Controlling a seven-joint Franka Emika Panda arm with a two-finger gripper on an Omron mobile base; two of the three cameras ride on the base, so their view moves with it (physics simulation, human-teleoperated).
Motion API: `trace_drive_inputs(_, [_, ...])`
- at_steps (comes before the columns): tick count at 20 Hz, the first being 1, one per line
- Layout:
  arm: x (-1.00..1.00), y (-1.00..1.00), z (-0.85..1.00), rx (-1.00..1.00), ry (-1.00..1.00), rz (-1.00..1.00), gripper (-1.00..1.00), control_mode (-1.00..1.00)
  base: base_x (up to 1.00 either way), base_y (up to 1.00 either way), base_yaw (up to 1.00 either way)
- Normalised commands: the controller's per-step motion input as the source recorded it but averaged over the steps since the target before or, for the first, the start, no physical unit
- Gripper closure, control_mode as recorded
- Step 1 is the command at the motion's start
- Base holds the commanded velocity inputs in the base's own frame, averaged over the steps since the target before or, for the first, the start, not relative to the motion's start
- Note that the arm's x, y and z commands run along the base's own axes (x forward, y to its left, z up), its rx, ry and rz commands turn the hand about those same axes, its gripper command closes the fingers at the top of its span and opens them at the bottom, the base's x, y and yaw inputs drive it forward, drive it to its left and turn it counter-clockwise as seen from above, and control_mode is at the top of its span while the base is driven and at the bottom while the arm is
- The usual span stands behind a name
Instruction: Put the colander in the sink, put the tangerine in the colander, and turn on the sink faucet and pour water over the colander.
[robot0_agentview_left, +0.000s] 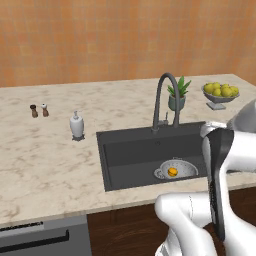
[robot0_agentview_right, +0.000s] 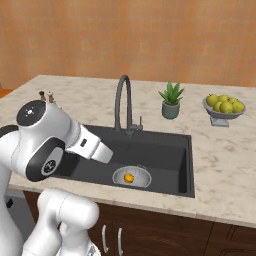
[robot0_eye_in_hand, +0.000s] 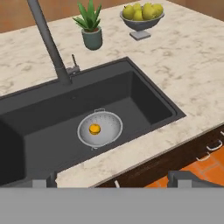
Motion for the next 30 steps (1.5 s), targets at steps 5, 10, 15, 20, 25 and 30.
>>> trace_drive_inputs(5, [-0.28,-0.29,0.1,0.0,-0.11,0.02,-1.0,-1.0,0.0,0.0,0.0])
trace_drive_inputs(10, [0.0,-0.09,0.0,0.0,-0.02,0.0,-1.0,1.0,0.0,-0.43,0.01])
trace_drive_inputs(15, [0.0,0.0,0.0,0.0,0.0,0.0,-1.0,1.0,0.05,-0.4,0.01])
trace_drive_inputs(20, [0.0,0.0,0.0,0.0,0.0,0.0,-1.0,1.0,0.06,-0.34,0.0])
trace_drive_inputs(25, [0.0,0.0,0.0,0.0,0.0,0.0,-1.0,1.0,0.07,-0.6,0.0])
trace_drive_inputs(30, [0.0,0.0,0.0,0.0,0.0,0.0,-1.0,1.0,0.66,-0.03,0.03])
